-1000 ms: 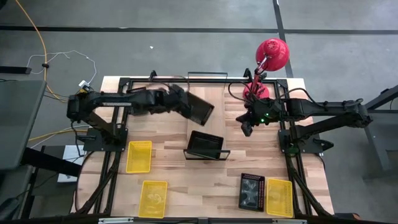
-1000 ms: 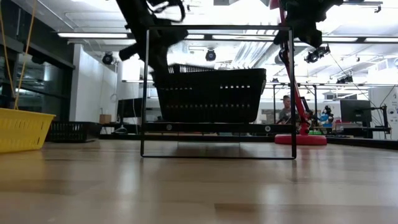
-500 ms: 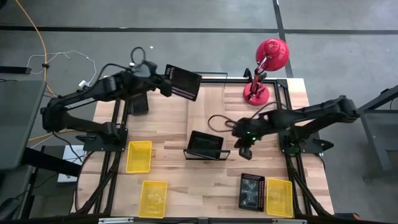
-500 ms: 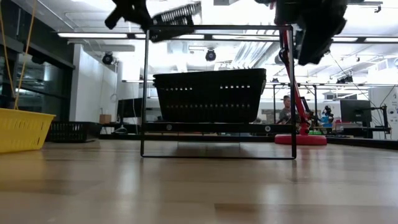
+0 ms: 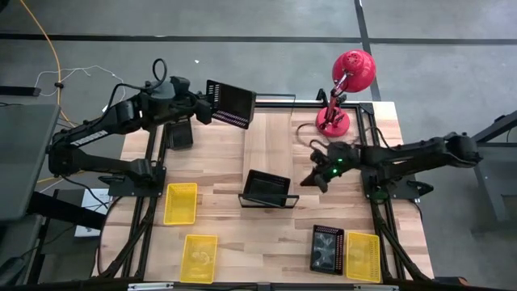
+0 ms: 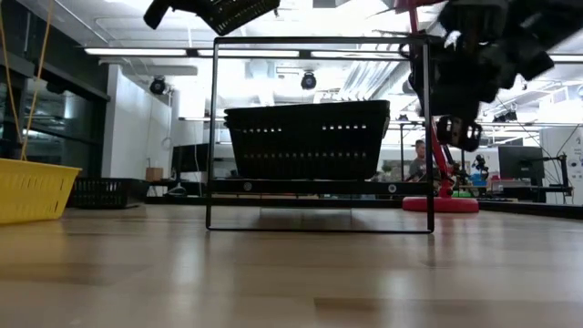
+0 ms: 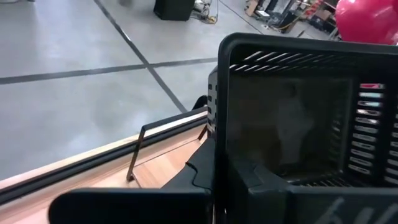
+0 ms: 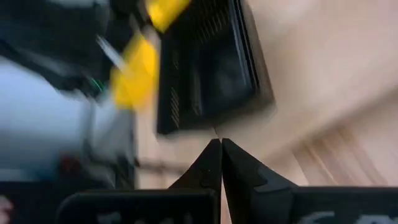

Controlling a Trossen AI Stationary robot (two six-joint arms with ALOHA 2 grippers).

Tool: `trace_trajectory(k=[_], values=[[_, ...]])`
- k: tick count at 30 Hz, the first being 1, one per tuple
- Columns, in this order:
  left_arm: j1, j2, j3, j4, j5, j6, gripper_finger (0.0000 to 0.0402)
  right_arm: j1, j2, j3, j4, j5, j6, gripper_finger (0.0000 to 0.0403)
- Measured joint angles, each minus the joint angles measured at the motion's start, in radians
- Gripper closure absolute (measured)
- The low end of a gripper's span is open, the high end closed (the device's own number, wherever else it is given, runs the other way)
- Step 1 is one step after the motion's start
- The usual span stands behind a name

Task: Stack baskets on shelf by color
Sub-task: Put the black bin on the shelf

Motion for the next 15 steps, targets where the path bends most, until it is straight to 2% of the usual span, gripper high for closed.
trace_trajectory(k=[2,5,15], values=[[0.0,-0.001,0.0,0.0,0.0,-0.013,0.0401,0.01,0.001,-0.048,0.109,0.045,0.06,0.0403],[0.0,-0.001,0.0,-0.001,0.001,-0.02,0.0401,0.027,0.031,-0.057,0.131,0.083,0.082,0.0403],[0.0,0.0,0.0,0.0,0.007,-0.034,0.0401,0.039,0.162,-0.014,0.198,0.082,-0.01,0.0403]])
